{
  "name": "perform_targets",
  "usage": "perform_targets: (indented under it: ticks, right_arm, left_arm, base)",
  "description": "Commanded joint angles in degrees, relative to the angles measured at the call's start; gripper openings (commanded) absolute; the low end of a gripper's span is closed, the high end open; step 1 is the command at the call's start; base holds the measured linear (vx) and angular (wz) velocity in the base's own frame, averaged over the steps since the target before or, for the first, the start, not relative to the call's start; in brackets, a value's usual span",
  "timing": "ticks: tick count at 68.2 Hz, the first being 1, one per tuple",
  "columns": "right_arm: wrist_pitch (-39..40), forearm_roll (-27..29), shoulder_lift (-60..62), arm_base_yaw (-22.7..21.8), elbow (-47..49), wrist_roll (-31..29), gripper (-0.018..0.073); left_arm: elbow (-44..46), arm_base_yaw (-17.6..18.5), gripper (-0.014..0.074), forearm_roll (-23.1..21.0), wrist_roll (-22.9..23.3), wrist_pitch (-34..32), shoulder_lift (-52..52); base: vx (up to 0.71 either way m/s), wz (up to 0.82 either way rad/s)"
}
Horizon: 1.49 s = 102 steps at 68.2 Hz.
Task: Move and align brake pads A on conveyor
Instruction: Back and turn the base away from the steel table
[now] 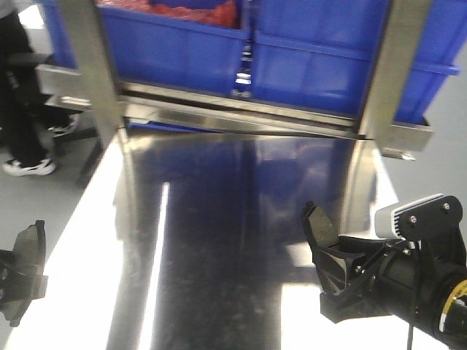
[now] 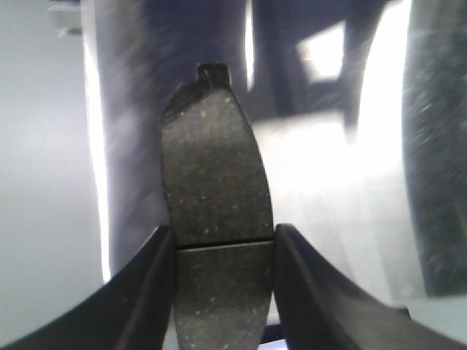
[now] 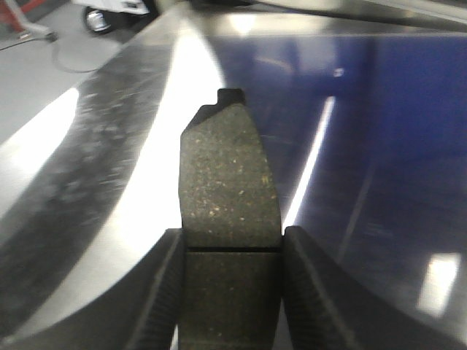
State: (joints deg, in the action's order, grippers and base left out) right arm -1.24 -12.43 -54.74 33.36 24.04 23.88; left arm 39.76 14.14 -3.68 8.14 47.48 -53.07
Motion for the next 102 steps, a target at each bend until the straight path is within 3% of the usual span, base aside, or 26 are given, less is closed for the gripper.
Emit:
perform_targets:
  ticks: [1,102]
  right_arm:
    - [5.63,-0.74,0.92,-0.22,1.78,-0.57,0.0067]
    - [5.43,-0.74,0.92,-0.22,1.78,-0.57,0.0067]
  left_arm:
    - [1.28,0.25,0.0185,-0.27,-0.01,-3.30,0.83]
    - [1.28,0.25,0.0185,-0.27,-0.01,-3.19,0.83]
  base:
    - [-0.14,0.54]
    - [-0.07,0.60]
